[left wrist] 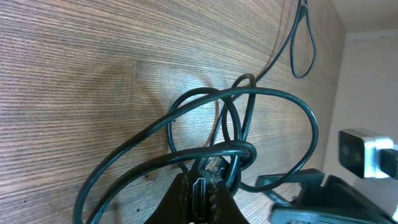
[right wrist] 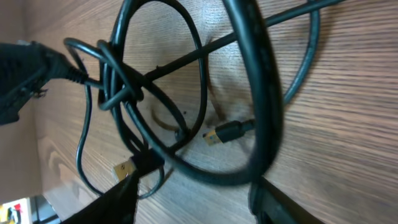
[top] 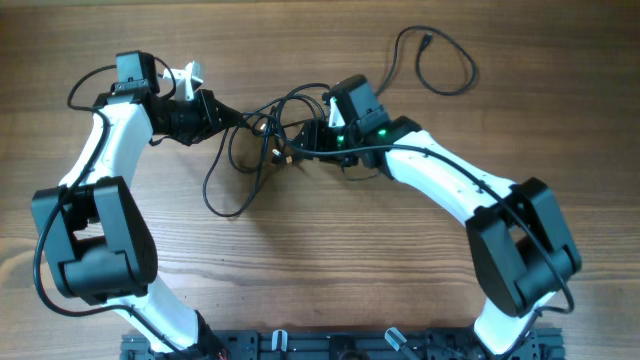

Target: Untangle cables

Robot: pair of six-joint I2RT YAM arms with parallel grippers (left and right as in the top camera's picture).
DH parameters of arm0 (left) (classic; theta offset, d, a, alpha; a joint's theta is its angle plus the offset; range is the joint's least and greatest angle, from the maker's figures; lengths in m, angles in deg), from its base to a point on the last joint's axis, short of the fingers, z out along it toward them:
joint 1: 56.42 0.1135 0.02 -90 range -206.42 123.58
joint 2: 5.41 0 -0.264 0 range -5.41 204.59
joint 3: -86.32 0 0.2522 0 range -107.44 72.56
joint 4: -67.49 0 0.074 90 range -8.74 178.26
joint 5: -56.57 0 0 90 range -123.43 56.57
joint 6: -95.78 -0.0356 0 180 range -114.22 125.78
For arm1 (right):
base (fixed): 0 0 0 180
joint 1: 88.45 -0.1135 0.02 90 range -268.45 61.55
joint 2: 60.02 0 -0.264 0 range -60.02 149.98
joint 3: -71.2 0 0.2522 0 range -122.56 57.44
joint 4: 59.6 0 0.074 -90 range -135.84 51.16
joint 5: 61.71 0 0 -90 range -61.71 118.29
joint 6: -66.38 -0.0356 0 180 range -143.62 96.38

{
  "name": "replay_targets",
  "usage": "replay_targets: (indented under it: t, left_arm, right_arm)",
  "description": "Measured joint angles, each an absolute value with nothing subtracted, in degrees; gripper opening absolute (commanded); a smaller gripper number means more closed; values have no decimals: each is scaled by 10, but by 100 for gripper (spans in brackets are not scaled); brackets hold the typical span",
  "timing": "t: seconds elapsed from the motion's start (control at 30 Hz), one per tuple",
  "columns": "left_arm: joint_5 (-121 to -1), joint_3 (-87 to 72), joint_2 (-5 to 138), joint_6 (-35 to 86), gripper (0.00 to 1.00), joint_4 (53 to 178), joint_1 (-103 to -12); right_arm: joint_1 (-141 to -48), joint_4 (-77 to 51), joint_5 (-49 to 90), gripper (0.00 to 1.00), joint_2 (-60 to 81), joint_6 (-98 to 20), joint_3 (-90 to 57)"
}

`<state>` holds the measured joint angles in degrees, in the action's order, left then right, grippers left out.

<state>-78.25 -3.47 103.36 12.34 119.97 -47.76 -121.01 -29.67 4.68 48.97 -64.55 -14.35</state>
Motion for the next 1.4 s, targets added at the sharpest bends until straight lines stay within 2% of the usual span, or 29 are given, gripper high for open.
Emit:
replay_targets:
  t: [0.03,0.13,0.17,0.23,0.5,0.53,0.57,0.6,0.63,0.73,0.97,1.13,1.2,1.3,1.33,1.4]
  left_arm:
    - [-783,-35,1034,124,4,1200,-478]
    - [-783,-35,1034,124,4,1200,-478]
    - [-783,-35,1034,123,4,1200,-478]
    - [-783,-35,1034,124,4,1200,-478]
    - [-783,-35,1034,124,4,1200,-478]
    - [-783,-35,1034,124,4,1200,-478]
    - [-783,-35,1034,124,4,1200,-478]
    - [-783,-35,1034,124,4,1200,-478]
    - [-783,-35,1034,124,4,1200,-478]
    - [-783,-35,1034,124,4,1200,-478]
    - [-783,-35,1034,124,4,1200,-478]
    - [-783,-35,1034,124,4,1199,-478]
    - [-783,-35,1034,124,4,1199,-478]
    - [-783,-35,1034,123,4,1199,-478]
    - [-783,-35,1034,124,4,1199,-478]
    - [-783,-35,1034,123,4,1199,-478]
  right_arm:
    - [-1211,-302,48,49,493,-646,-143]
    - [-1212,-315,62,30,499,-655,-143]
    - [-1212,-316,70,19,500,-663,-143]
    - [-1212,-319,83,6,500,-662,-143]
    - [-1212,-320,138,4,500,-656,-143]
    - [-1211,-317,144,7,500,-654,-143]
    - [-1210,-312,151,25,500,-653,-143]
    - [-1208,-308,156,34,500,-649,-143]
    - [-1205,-306,161,36,500,-649,-143]
    - [-1200,-305,170,40,500,-649,-143]
    - [-1199,-315,128,39,500,-667,-143]
    - [-1200,-316,48,30,500,-672,-143]
    - [-1200,-315,16,31,500,-672,-143]
    - [-1200,-318,-16,44,500,-672,-143]
    - [-1200,-325,-23,51,500,-671,-143]
    - [-1200,-340,-24,58,500,-674,-143]
